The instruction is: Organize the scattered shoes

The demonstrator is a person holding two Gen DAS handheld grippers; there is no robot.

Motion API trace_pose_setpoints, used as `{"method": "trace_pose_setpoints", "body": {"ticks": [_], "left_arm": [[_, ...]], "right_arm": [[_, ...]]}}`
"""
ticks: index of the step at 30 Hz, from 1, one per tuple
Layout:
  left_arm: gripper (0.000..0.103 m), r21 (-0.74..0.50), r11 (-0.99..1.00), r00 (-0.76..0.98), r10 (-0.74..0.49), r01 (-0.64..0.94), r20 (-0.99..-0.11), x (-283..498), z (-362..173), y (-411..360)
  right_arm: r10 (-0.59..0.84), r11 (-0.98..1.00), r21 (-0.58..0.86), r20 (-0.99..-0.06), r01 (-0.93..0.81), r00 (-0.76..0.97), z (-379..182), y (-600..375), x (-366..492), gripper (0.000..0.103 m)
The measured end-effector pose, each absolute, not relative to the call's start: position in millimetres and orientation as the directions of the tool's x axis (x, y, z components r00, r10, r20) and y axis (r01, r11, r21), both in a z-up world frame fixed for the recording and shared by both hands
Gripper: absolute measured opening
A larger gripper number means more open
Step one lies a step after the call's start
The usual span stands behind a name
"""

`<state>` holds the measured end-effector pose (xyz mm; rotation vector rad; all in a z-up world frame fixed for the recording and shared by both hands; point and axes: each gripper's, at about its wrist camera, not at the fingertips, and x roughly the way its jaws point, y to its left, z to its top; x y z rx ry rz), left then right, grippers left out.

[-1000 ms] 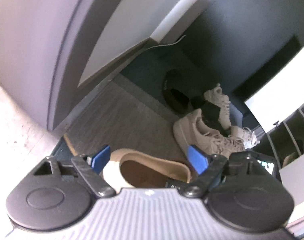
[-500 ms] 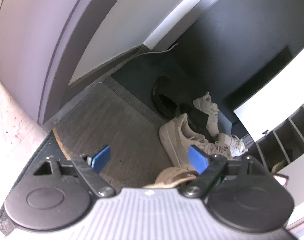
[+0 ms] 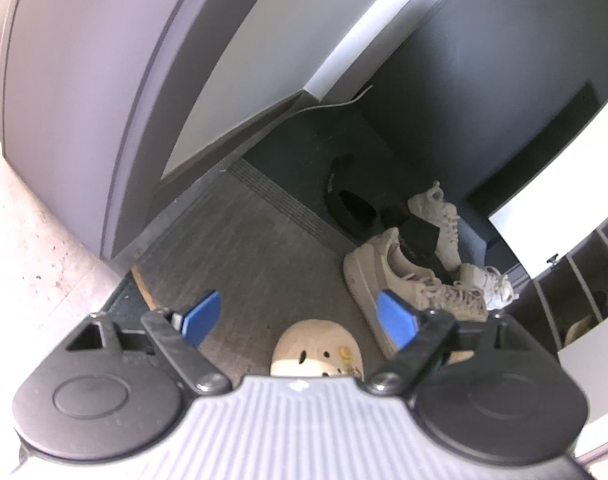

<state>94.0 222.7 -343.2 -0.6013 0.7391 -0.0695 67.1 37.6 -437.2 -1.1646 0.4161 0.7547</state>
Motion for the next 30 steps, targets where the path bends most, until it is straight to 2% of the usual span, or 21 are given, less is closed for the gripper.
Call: {"method": "trace_pose_setpoints", "body": {"ticks": [12,17,18,19,22,24,30], "left_arm": [[0.089,-0.524,0.846,0.730,-0.297,-0.098,-0.616,103,-343,208],[0.094,-0.441,0.895,0.722,-0.263,-0.065,-0.640,107,-335,195],[0.095,-0.433,0.899,0.723,-0.259,-0.062,-0.641,108,-334,193],[0.095,-0.426,0.903,0.723,-0.255,-0.059,-0.642,110,-332,192],[0.095,-0.408,0.912,0.723,-0.252,-0.045,-0.643,116,-327,186],[0.095,-0.394,0.919,0.720,-0.255,-0.027,-0.645,122,-322,178],[0.095,-0.309,0.947,0.709,-0.277,0.087,-0.648,136,-297,153]], "right_arm": [[0.260,0.179,-0.711,-0.633,-0.681,0.729,-449,46,74,0.019],[0.256,0.177,-0.740,-0.601,-0.648,0.757,-458,50,74,0.023],[0.257,0.177,-0.741,-0.600,-0.648,0.757,-458,49,73,0.031],[0.262,0.177,-0.738,-0.602,-0.651,0.754,-457,48,72,0.046],[0.293,0.178,-0.743,-0.586,-0.646,0.755,-453,44,67,0.072],[0.316,0.178,-0.753,-0.566,-0.634,0.761,-447,42,62,0.079],[0.350,0.194,-0.754,-0.544,-0.627,0.762,-411,19,57,0.079]]}}
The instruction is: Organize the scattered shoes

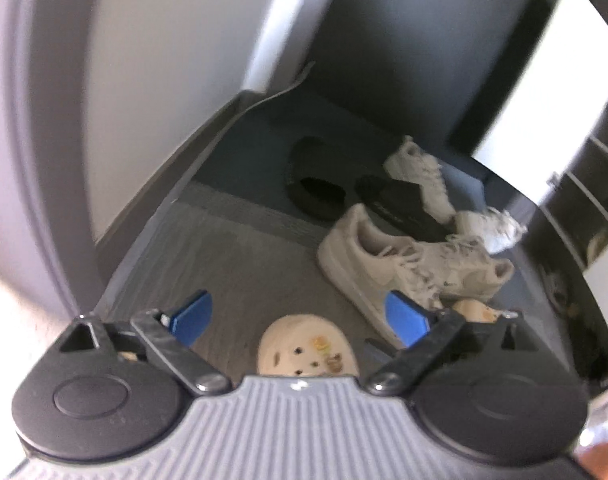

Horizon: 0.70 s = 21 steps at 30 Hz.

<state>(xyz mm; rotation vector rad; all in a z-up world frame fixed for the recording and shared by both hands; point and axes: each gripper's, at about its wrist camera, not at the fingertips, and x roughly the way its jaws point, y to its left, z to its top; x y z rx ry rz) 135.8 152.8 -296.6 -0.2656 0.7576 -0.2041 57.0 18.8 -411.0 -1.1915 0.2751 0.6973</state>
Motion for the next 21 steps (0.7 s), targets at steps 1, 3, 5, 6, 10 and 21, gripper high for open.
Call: {"method": "trace_pose_setpoints", "body": {"ticks": [1,3,5,6,10,21], "left_arm": [[0.095,-0.288,0.951,0.710,-0.280,0.114,-0.647,139,-289,146],[0.095,-0.269,0.953,0.707,-0.287,0.141,-0.647,144,-279,137],[0.095,-0.272,0.948,0.693,-0.309,0.167,-0.651,149,-267,123],[0.095,-0.291,0.939,0.669,-0.336,0.183,-0.663,155,-259,110],[0.095,-0.283,0.919,0.594,-0.394,0.276,-0.701,167,-234,64],[0.095,-0.152,0.841,0.405,-0.399,0.520,-0.823,160,-214,-73]], "right_arm": [[0.355,0.203,-0.749,-0.544,-0.630,0.761,-403,12,57,0.079],[0.361,0.222,-0.731,-0.554,-0.646,0.750,-388,0,56,0.079],[0.364,0.274,-0.658,-0.604,-0.701,0.709,-363,-23,56,0.079],[0.358,0.314,-0.615,-0.629,-0.724,0.690,-352,-33,56,0.079],[0.317,0.472,-0.480,-0.690,-0.739,0.651,-314,-71,55,0.079],[0.180,0.877,-0.280,-0.561,-0.390,0.808,-262,-206,13,0.079]]}}
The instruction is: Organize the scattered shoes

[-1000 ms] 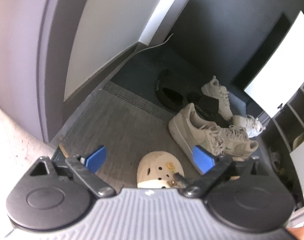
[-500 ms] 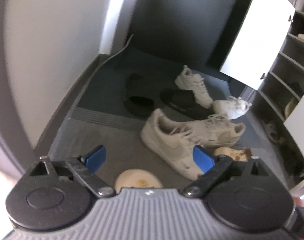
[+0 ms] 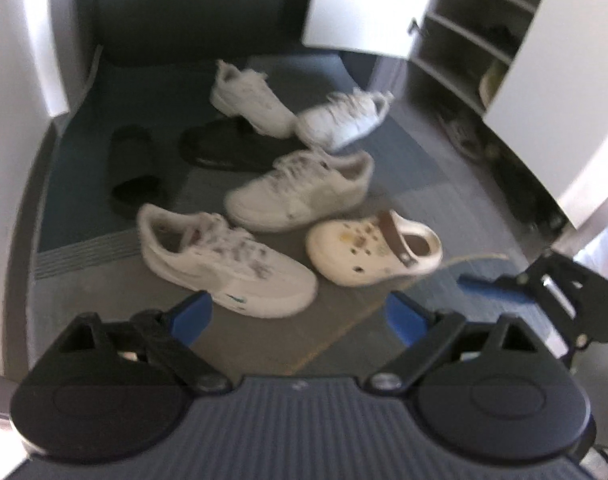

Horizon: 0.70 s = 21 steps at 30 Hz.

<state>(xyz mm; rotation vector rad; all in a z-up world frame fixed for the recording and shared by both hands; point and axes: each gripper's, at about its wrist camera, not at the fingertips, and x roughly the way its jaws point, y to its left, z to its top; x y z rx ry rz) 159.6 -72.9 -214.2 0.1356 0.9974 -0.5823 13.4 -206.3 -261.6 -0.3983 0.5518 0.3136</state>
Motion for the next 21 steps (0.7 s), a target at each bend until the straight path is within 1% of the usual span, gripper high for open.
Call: {"method": "trace_pose_setpoints", "body": {"ticks": [2,5,8,10,13,14,17,19,21], "left_arm": [[0.095,-0.143,0.837,0.396,-0.392,0.528,-0.830,159,-222,-85],[0.095,-0.074,0.811,0.404,-0.365,0.580,-0.839,159,-244,-120],[0.095,-0.048,0.794,0.404,-0.360,0.606,-0.841,163,-264,-150],[0.095,-0.048,0.786,0.403,-0.367,0.616,-0.838,171,-285,-182],[0.094,-0.055,0.784,0.406,-0.379,0.618,-0.832,183,-309,-225],[0.091,-0.048,0.782,0.415,-0.380,0.622,-0.826,186,-315,-239],[0.090,0.094,0.774,0.569,-0.372,0.626,-0.733,189,-332,-292],[0.090,0.127,0.766,0.604,-0.381,0.630,-0.700,191,-341,-312],[0.090,0.154,0.770,0.624,-0.364,0.620,-0.692,193,-350,-327]], "right_arm": [[0.129,0.918,-0.253,-0.541,-0.307,0.831,-272,-228,4,0.079],[0.075,0.947,-0.231,-0.520,-0.224,0.851,-287,-249,-7,0.079],[0.008,0.975,-0.186,-0.508,-0.119,0.861,-309,-274,-22,0.079],[-0.039,0.989,-0.141,-0.519,-0.041,0.854,-322,-286,-30,0.079],[-0.100,0.995,-0.057,-0.570,0.082,0.815,-343,-307,-34,0.079],[-0.121,0.992,-0.050,-0.580,0.113,0.806,-345,-313,-34,0.079],[-0.199,0.976,-0.050,-0.589,0.210,0.783,-348,-334,-34,0.079],[-0.239,0.964,-0.046,-0.577,0.261,0.781,-347,-346,-35,0.079],[-0.273,0.953,-0.046,-0.569,0.301,0.776,-346,-356,-35,0.079]]}}
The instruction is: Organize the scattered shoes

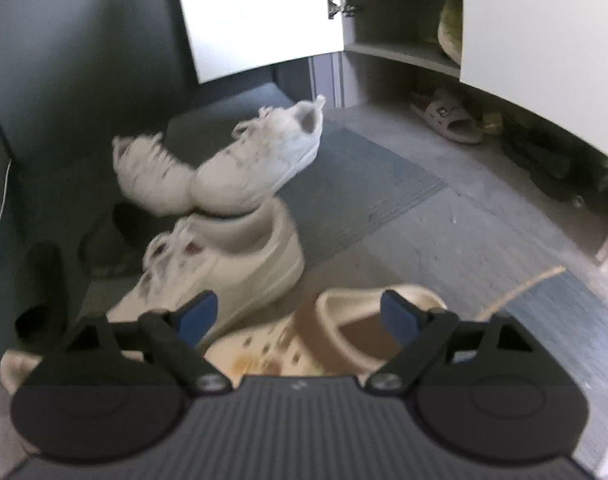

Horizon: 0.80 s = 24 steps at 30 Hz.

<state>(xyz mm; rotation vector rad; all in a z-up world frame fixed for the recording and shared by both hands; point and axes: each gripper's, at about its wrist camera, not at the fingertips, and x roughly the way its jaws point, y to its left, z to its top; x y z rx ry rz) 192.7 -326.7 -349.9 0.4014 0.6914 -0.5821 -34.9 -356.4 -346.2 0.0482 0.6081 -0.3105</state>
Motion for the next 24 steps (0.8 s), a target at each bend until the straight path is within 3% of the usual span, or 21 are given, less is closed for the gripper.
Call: {"method": "trace_pose_setpoints", "body": {"ticks": [5,8,10,13,15,18,24], "left_arm": [[0.088,0.211,0.785,0.607,-0.248,0.583,-0.755,207,-400,-362],[0.075,0.264,0.771,0.597,-0.180,0.579,-0.782,215,-424,-367],[0.073,0.265,0.768,0.586,-0.172,0.584,-0.792,219,-432,-362],[0.059,0.292,0.745,0.612,-0.192,0.600,-0.767,219,-438,-360],[0.042,0.320,0.734,0.634,-0.191,0.599,-0.749,217,-437,-364],[0.025,0.342,0.728,0.656,-0.193,0.595,-0.730,213,-429,-369],[0.020,0.372,0.680,0.651,-0.204,0.632,-0.732,193,-412,-371]], "right_arm": [[-0.294,0.941,-0.040,-0.586,0.335,0.755,-352,-369,-31,0.079],[-0.277,0.943,-0.018,-0.593,0.332,0.756,-355,-371,-30,0.079],[-0.272,0.945,-0.014,-0.591,0.327,0.760,-356,-371,-32,0.079],[-0.281,0.942,-0.021,-0.597,0.336,0.751,-359,-373,-32,0.079],[-0.306,0.937,-0.044,-0.579,0.347,0.756,-358,-372,-34,0.079],[-0.313,0.933,-0.027,-0.553,0.359,0.772,-355,-373,-37,0.079],[-0.332,0.913,0.016,-0.548,0.407,0.767,-357,-380,-42,0.079]]}}
